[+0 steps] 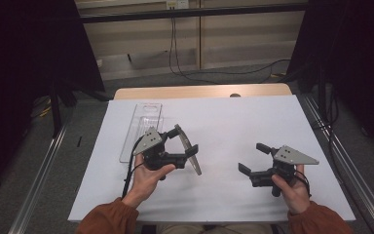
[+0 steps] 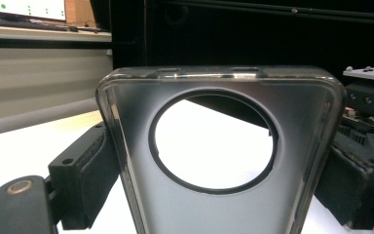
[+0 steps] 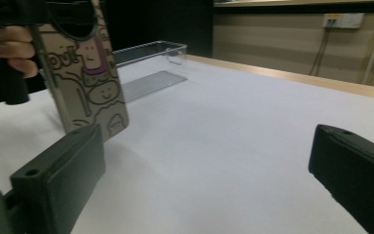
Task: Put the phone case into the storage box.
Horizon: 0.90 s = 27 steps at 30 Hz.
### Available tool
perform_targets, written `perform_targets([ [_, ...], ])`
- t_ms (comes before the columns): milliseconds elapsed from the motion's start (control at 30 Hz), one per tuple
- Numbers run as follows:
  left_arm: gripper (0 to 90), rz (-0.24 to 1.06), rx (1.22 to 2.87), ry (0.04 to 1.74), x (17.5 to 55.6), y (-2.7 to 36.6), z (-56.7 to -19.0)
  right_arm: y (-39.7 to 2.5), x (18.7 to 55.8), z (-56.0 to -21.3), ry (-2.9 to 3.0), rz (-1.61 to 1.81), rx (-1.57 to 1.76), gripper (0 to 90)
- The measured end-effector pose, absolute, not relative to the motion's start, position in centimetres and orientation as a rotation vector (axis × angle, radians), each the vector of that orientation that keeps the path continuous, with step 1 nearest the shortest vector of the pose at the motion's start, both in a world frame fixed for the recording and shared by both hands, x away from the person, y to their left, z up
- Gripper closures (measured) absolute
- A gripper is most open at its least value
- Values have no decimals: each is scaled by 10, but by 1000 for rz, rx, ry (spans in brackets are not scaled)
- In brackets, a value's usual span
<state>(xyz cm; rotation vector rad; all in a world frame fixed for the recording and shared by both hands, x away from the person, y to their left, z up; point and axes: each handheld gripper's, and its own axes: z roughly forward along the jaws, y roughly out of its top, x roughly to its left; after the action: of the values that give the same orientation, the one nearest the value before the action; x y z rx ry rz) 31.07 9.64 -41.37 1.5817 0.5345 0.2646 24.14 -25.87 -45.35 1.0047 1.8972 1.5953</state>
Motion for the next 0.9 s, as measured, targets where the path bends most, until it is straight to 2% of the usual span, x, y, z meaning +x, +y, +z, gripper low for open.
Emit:
perform_targets([
  [900, 127, 333, 1531, 612, 312, 117, -405, -285, 222, -454, 1778, 1541, 1065, 0],
])
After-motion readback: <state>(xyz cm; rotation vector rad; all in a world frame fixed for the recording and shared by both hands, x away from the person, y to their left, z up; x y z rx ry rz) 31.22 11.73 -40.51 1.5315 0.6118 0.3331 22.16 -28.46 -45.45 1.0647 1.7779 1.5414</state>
